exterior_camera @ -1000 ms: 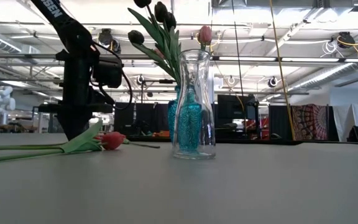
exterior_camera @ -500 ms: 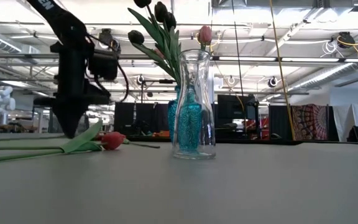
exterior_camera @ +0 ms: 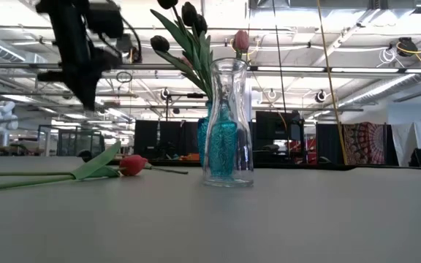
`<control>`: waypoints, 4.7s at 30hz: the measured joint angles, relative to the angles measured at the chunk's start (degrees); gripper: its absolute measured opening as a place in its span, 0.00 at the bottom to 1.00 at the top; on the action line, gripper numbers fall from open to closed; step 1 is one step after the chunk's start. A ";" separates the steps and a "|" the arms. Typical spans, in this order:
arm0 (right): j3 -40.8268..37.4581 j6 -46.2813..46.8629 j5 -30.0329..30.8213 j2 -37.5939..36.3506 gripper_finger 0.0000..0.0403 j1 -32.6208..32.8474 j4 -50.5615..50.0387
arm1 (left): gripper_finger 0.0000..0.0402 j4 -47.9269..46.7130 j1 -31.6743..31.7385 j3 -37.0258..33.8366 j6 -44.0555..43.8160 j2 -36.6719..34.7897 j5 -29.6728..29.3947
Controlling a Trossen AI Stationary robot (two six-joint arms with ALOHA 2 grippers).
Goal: Sort flowers into vase by color
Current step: Put the top left red tulip into the bottom transparent vase
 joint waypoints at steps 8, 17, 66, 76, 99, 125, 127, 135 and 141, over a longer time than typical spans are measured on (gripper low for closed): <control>0.00 0.14 -0.02 0.00 0.03 -1.04 0.00 | 0.00 0.41 -0.20 8.95 5.59 -7.85 -0.78; 0.00 0.19 -0.06 0.00 0.03 -2.05 0.00 | 0.00 2.76 -5.45 21.82 16.23 -10.45 -0.82; 0.00 9.84 -17.43 -0.01 0.03 -1.85 24.11 | 0.00 47.84 -33.48 42.83 36.36 14.47 7.07; 0.00 9.63 -18.43 0.02 0.10 -1.85 31.54 | 0.00 48.62 -33.48 42.83 36.30 19.58 8.70; 0.00 16.46 -24.27 6.24 0.47 -1.85 48.04 | 0.00 50.22 -33.48 42.83 35.89 22.90 10.15; 0.00 18.17 -25.74 7.82 0.47 -1.84 50.49 | 0.00 50.34 -34.29 42.83 35.84 25.87 10.10; 0.00 18.17 -25.88 7.82 0.46 -1.83 50.31 | 0.00 50.22 -34.25 42.83 35.82 25.87 10.10; 0.00 18.03 -25.86 7.82 0.33 -1.83 50.01 | 0.00 50.06 -34.25 42.83 34.37 25.87 10.10; 0.00 16.64 -25.86 7.82 0.15 -1.83 50.12 | 0.01 50.06 -34.27 42.83 34.34 25.87 10.10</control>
